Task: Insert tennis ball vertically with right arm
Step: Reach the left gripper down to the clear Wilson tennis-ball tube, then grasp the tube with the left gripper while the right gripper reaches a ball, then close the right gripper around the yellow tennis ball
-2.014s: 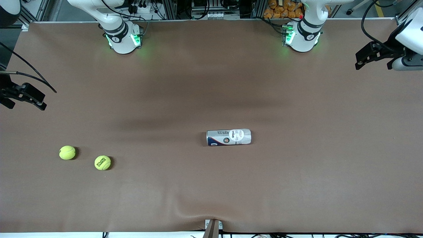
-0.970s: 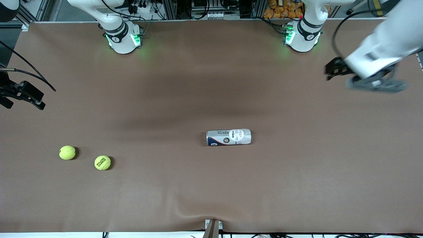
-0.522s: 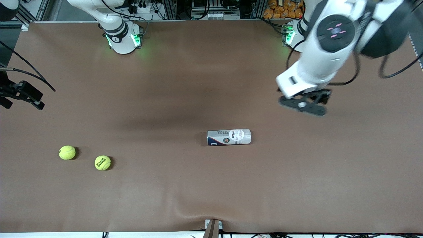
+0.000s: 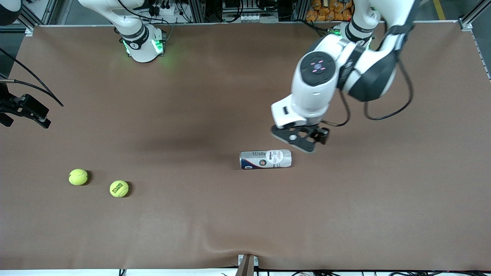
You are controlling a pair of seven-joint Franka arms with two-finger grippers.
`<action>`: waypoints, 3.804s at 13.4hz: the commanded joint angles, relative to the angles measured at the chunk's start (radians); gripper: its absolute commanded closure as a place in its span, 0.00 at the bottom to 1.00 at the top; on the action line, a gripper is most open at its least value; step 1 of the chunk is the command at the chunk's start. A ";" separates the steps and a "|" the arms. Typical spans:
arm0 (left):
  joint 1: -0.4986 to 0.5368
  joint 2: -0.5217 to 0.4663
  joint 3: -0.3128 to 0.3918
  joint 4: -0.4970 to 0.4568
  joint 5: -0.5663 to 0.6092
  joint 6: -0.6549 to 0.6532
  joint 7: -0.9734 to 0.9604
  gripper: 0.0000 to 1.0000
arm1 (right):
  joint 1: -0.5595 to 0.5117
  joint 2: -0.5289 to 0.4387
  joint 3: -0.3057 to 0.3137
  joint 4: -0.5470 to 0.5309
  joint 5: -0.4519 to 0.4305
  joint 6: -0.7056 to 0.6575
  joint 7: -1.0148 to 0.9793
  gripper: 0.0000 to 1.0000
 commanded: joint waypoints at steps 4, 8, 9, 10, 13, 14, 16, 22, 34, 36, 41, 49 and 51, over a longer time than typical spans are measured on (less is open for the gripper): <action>-0.086 0.141 0.016 0.103 0.093 0.077 0.164 0.00 | 0.013 -0.009 0.004 -0.011 -0.006 -0.012 -0.001 0.00; -0.118 0.190 0.019 0.120 0.099 0.088 0.205 0.00 | -0.005 -0.008 0.000 -0.007 -0.011 -0.012 -0.003 0.00; -0.126 0.213 0.026 0.129 0.099 0.088 0.221 0.00 | 0.002 -0.003 0.000 -0.010 -0.040 0.005 0.006 0.00; -0.146 0.232 0.038 0.147 0.099 0.088 0.241 0.00 | 0.004 0.006 0.003 -0.011 -0.055 0.005 0.020 0.00; -0.224 0.259 0.122 0.160 0.099 0.098 0.346 0.00 | -0.008 0.015 0.003 -0.011 -0.016 -0.004 0.057 0.00; -0.249 0.258 0.148 0.158 0.099 0.107 0.364 0.00 | -0.010 0.015 0.000 -0.011 -0.008 -0.006 0.055 0.00; -0.284 0.262 0.171 0.158 0.099 0.111 0.379 0.00 | -0.010 0.017 0.000 -0.016 -0.006 -0.029 0.051 0.00; -0.309 0.302 0.174 0.156 0.108 0.143 0.577 0.00 | -0.019 0.106 0.000 -0.014 0.073 -0.040 0.060 0.00; -0.321 0.385 0.196 0.147 0.143 0.134 0.709 0.00 | -0.036 0.412 -0.002 -0.016 0.092 0.304 0.048 0.00; -0.321 0.394 0.196 0.147 0.145 0.114 0.664 0.00 | -0.034 0.455 -0.002 -0.016 0.093 0.347 0.051 0.00; -0.321 0.422 0.220 0.149 0.145 0.075 0.576 0.00 | -0.027 0.607 -0.002 -0.017 0.092 0.520 0.055 0.00; -0.322 0.460 0.243 0.150 0.162 0.072 0.561 0.00 | -0.022 0.716 -0.002 -0.019 0.092 0.603 0.057 0.00; -0.321 0.462 0.242 0.149 0.177 0.066 0.567 0.00 | -0.022 0.735 -0.002 -0.020 0.093 0.637 0.057 0.00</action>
